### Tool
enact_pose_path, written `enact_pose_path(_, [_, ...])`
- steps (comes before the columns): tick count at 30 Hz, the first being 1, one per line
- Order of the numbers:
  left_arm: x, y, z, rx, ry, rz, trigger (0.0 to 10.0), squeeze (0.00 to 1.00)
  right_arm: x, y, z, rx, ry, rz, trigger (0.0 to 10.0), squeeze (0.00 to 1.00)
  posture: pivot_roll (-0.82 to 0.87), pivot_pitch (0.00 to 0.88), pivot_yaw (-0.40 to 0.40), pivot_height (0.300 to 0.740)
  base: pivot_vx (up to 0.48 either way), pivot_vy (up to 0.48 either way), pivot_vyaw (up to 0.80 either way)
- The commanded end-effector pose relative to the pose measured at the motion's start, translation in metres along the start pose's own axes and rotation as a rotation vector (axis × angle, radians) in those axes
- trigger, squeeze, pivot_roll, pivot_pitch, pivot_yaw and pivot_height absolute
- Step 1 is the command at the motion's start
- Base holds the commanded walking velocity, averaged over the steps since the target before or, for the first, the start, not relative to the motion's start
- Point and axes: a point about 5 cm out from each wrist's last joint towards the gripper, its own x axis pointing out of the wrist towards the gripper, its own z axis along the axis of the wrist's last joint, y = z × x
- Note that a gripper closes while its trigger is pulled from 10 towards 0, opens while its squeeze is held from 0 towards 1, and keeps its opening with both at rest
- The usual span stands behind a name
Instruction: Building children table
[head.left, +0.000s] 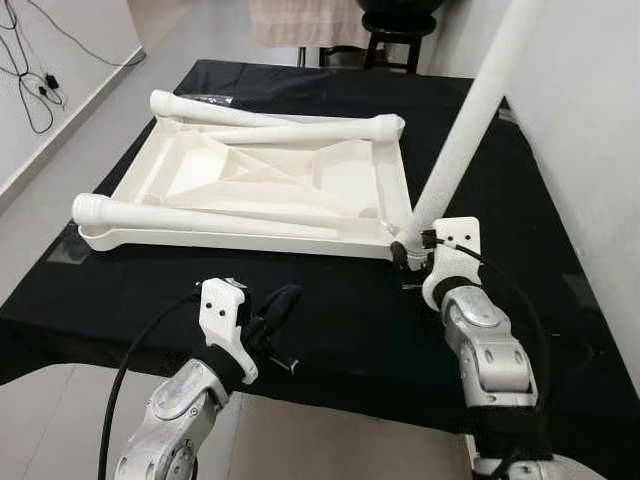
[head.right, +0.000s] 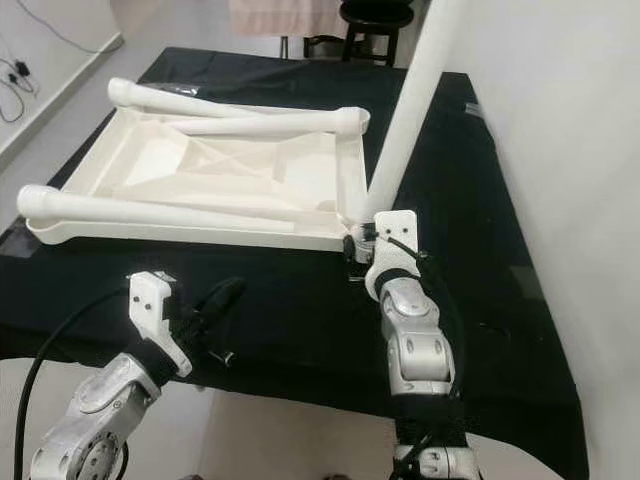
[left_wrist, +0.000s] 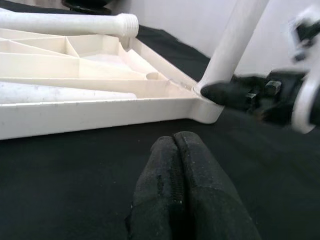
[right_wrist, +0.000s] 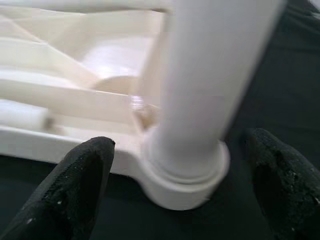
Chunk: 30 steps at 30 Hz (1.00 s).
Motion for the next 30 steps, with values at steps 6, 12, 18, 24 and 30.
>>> enact_pose_path(6, [-0.003, 0.016, 0.015, 0.146, -0.035, 0.138, 10.0, 0.0, -0.021, 0.01, -0.015, -0.02, 0.012, 0.076, 10.0, 0.0, 0.01, 0.13, -0.028, 0.74, 0.0, 0.0, 0.0])
enact_pose_path(12, [-0.024, 0.05, 0.026, 0.134, -0.089, 0.405, 10.0, 0.0, -0.023, -0.001, -0.019, -0.051, 0.006, 0.055, 10.0, 0.0, 0.01, 0.128, -0.018, 0.74, 0.0, 0.0, 0.0])
enact_pose_path(18, [-0.038, 0.06, 0.013, 0.095, -0.013, 0.566, 10.0, 0.0, -0.027, -0.003, -0.02, -0.049, 0.006, 0.051, 10.0, 0.0, 0.01, 0.131, -0.018, 0.74, 0.0, 0.0, 0.0])
enact_pose_path(24, [-0.046, 0.06, -0.003, 0.078, 0.048, 0.639, 10.0, 0.0, -0.033, -0.011, -0.022, -0.064, 0.012, 0.034, 10.0, 0.0, 0.0, 0.122, -0.031, 0.74, 0.0, 0.0, 0.0])
enact_pose_path(30, [-0.056, 0.067, -0.006, 0.067, 0.063, 0.727, 10.0, 0.0, -0.046, -0.018, -0.034, -0.055, 0.043, 0.006, 10.0, 0.0, 0.0, 0.099, -0.018, 0.74, 0.0, 0.0, 0.0])
